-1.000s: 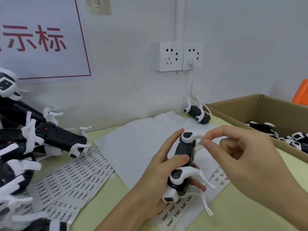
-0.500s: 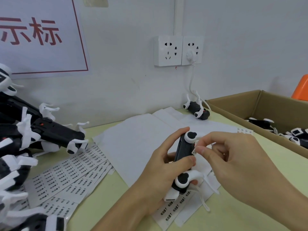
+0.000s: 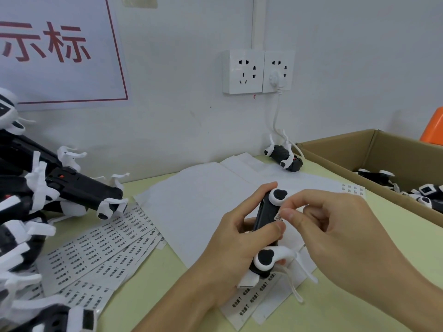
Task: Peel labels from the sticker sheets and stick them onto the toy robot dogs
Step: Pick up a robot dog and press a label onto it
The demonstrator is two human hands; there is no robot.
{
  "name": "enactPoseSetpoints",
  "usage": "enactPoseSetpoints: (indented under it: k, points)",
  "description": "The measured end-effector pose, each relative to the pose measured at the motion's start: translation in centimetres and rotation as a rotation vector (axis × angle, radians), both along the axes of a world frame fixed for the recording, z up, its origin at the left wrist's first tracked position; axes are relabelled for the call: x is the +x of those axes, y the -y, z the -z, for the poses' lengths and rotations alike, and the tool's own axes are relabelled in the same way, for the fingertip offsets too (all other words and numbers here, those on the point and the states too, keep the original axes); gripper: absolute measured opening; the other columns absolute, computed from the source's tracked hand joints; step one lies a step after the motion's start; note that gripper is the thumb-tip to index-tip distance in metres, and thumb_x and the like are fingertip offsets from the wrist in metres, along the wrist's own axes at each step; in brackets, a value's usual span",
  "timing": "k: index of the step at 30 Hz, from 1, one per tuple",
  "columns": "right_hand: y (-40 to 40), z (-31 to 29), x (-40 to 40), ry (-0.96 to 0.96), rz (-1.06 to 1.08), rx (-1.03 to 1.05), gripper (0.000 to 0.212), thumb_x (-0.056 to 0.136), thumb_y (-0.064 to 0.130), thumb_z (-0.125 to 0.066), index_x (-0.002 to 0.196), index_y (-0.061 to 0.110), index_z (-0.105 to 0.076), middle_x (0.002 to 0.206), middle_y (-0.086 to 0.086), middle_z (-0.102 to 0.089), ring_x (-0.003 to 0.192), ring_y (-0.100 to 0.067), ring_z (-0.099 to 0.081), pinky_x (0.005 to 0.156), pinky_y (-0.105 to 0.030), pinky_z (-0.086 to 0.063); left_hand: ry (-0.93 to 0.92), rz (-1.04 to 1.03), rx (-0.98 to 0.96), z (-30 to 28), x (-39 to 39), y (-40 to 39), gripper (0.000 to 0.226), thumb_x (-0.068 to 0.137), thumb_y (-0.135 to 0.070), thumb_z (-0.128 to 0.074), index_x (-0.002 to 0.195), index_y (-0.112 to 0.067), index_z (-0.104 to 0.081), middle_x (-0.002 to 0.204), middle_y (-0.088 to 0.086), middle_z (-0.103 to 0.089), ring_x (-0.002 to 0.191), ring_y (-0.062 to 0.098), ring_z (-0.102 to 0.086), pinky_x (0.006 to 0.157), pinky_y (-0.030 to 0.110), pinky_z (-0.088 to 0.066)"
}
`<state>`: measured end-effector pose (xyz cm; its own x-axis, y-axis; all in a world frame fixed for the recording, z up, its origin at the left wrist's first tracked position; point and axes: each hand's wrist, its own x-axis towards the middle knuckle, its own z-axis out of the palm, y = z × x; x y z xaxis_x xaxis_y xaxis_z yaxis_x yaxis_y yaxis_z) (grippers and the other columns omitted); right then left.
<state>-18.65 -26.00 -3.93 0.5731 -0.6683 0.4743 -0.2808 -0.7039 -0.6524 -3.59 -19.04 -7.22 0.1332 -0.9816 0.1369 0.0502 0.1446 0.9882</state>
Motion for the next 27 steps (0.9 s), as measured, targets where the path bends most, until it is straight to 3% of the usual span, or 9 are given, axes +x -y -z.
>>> enactPoseSetpoints:
  k: [9,13,18,27]
  points:
    - [0.1,0.23,0.06,-0.002,0.0,-0.023,0.023,0.091,0.018,-0.067,0.07,0.028,-0.067,0.04,0.007,-0.031,0.039,-0.009,-0.031,0.045,-0.016,-0.032,0.001,0.007,-0.006,-0.05,0.02,-0.04,0.047,0.082,-0.029,-0.067,0.117,-0.06,-0.063,0.081,0.003,-0.057,0.075,0.02,-0.054,0.077,0.039,-0.051]
    - [0.19,0.37,0.08,0.006,0.009,-0.065,0.023,0.09,0.02,-0.067,0.07,0.031,-0.066,0.04,0.007,-0.033,0.04,-0.01,-0.034,0.046,-0.017,-0.033,0.006,0.009,-0.006,-0.02,0.04,-0.05,0.046,0.083,-0.03,-0.067,0.117,-0.061,-0.062,0.079,0.0,-0.059,0.073,0.019,-0.054,0.073,0.032,-0.05]
    - [0.24,0.49,0.11,0.014,0.017,-0.102,0.02,0.089,0.023,-0.065,0.071,0.032,-0.065,0.04,0.007,-0.034,0.041,-0.011,-0.035,0.047,-0.019,-0.033,0.001,0.009,-0.006,-0.04,-0.03,0.0,0.044,0.083,-0.031,-0.066,0.117,-0.06,-0.063,0.085,0.005,-0.059,0.078,0.02,-0.055,0.075,0.036,-0.051]
    - [0.41,0.67,0.08,0.021,0.016,-0.128,0.02,0.088,0.022,-0.067,0.071,0.032,-0.066,0.043,0.0,-0.037,0.042,-0.011,-0.035,0.048,-0.021,-0.032,0.024,-0.015,-0.005,0.17,0.01,0.04,0.046,0.082,-0.034,-0.067,0.118,-0.062,-0.061,0.085,0.001,-0.064,0.081,0.017,-0.06,0.081,0.033,-0.053]
